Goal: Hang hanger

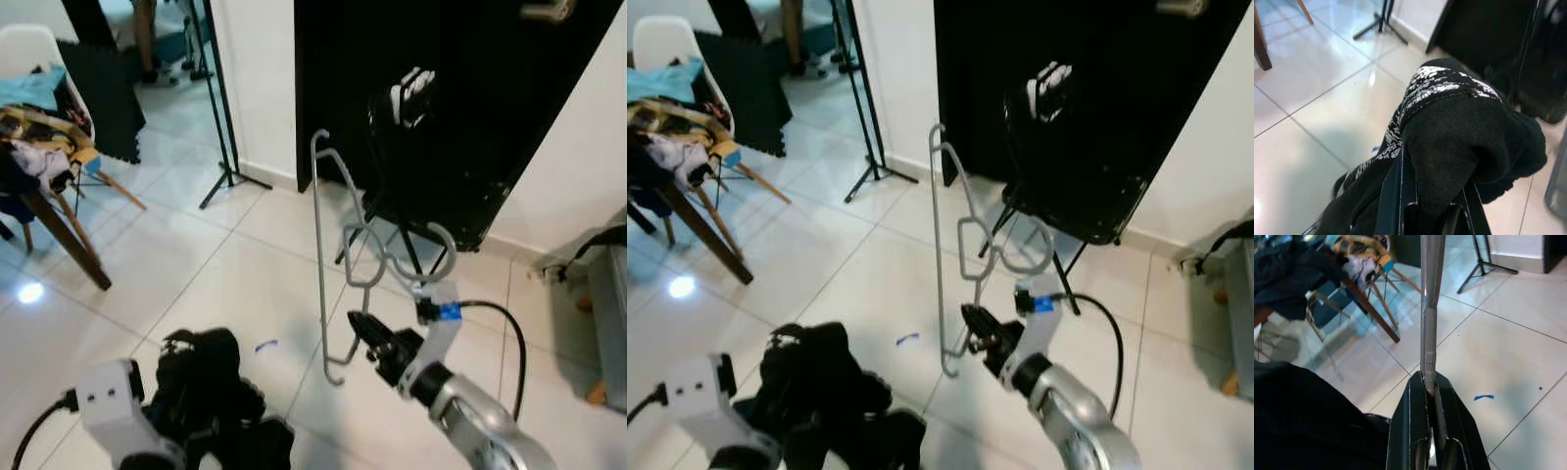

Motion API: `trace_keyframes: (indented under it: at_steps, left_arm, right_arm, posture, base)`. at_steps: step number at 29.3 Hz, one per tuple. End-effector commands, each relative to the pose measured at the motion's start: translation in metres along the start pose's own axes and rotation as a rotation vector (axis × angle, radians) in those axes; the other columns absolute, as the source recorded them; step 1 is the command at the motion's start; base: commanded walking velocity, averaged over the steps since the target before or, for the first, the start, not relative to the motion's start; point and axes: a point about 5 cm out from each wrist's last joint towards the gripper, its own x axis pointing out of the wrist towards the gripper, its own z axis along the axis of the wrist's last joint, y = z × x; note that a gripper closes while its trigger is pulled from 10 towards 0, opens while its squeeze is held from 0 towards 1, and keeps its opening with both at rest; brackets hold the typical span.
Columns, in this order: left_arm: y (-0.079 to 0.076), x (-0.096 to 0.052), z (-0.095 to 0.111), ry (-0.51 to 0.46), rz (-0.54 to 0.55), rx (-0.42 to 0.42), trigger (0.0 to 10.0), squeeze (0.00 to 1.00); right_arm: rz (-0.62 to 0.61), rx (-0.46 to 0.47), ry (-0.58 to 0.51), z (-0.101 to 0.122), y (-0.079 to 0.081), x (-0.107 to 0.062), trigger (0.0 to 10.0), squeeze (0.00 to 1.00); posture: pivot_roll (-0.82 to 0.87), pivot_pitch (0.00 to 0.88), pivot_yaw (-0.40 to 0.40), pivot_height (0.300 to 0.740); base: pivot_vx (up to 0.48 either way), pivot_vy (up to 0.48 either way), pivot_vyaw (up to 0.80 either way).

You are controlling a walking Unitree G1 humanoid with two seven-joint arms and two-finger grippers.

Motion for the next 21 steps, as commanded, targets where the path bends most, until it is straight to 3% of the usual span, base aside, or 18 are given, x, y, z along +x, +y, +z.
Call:
trace_keyframes:
  at_steps: [1, 10, 21]
  left_arm:
    - [0.003, -0.0034, 0.0001, 0.001, 0.015, -0.006, 10.0, 0.0]
    - [0.0027, -0.0037, 0.0003, 0.0, 0.013, -0.011, 10.0, 0.0]
    - [0.0007, -0.0027, -0.0012, 0.025, -0.025, -0.082, 10.0, 0.0]
  right_arm:
    - [0.017, 0.017, 0.013, -0.0044, 0.0044, 0.0002, 10.0, 0.0]
    - [0.019, 0.02, 0.012, -0.0041, 0.0043, -0.0004, 10.0, 0.0]
    - [0.02, 0.023, 0.014, -0.004, 0.0022, 0.0003, 10.0, 0.0]
  posture:
    - [0.0, 0.154, -0.021, 0.74]
    - [0.0, 0.157, -0.021, 0.74]
    - [0.0, 0.156, -0.022, 0.74]
  base:
    - [0.0, 0.0, 0.71]
    - [0.0, 0.0, 0.71]
    - [0.0, 0.0, 0.71]
